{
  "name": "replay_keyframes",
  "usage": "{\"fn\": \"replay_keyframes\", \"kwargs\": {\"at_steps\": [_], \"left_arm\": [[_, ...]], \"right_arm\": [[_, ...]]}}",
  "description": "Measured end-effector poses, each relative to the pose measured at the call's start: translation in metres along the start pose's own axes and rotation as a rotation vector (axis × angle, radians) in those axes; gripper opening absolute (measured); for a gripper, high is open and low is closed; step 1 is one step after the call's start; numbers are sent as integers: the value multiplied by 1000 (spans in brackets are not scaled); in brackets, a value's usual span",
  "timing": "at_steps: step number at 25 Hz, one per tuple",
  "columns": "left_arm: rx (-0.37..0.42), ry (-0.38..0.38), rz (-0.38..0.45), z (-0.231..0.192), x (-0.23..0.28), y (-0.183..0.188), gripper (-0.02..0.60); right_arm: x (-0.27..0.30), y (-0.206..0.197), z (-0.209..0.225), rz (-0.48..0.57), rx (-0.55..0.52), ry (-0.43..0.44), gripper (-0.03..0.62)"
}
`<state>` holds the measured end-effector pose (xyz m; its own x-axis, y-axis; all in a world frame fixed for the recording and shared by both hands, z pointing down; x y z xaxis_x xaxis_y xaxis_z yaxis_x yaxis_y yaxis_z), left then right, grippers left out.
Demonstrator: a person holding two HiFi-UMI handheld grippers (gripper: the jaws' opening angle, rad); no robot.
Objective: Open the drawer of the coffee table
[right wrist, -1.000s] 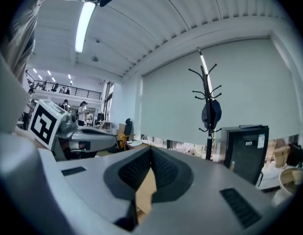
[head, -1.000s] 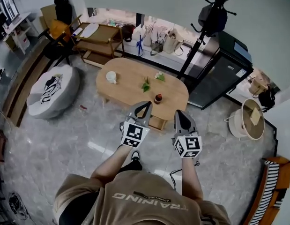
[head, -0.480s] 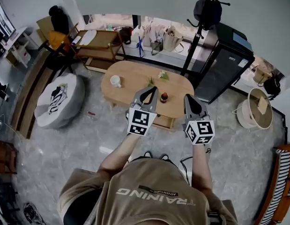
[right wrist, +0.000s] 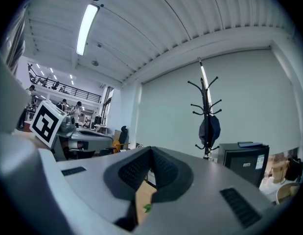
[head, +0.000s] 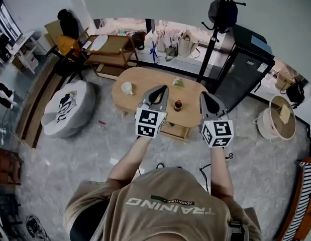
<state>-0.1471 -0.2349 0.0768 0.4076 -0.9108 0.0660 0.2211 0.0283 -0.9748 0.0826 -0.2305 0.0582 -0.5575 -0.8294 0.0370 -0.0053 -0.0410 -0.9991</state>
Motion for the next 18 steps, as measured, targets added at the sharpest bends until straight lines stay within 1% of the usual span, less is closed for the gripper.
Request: {"fn": "replay_keyframes", "kwargs": {"at_steps": [3, 9, 18], "left_arm": [[-7, 2, 1, 4, 0, 1, 6], [-12, -23, 3, 20, 2, 10, 6], [12, -31, 11, 30, -5, 16, 6]], "right_arm": [[-6, -1, 1, -5, 2, -1, 3], [-17, 4, 5, -6, -47, -22, 3], [-22, 2, 2, 4, -19, -5, 3]]}}
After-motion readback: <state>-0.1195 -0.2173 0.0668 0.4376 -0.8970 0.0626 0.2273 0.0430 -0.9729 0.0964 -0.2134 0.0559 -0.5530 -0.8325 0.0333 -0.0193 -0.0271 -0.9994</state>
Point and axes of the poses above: the fingertips, and each gripper's own axes: x forward along the fingers, z to its right, y out of its top, the point moved 10 cm from there along -x, backward along the fingers, and after that the axes turned 6 degrees about x, right-handed, at the moved point
